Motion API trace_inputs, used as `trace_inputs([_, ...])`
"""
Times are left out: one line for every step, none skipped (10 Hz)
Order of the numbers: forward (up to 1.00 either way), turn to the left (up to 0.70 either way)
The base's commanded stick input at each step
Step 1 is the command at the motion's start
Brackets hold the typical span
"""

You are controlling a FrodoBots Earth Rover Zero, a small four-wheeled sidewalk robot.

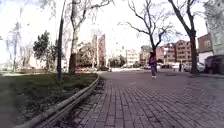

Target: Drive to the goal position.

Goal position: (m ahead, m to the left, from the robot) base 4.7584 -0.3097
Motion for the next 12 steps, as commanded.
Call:
trace_inputs([0.4,-0.5])
trace_inputs([0.68,-0.36])
trace_inputs([0.7,-0.21])
trace_inputs([0.7,-0.07])
trace_inputs([0.7,0.0])
trace_inputs([0.7,0.0])
trace_inputs([0.7,0.0])
trace_inputs([0.7,0.0])
trace_inputs([0.7,0.0])
trace_inputs([0.7,0.0])
trace_inputs([0.7,-0.06])
trace_inputs([0.7,-0.18])
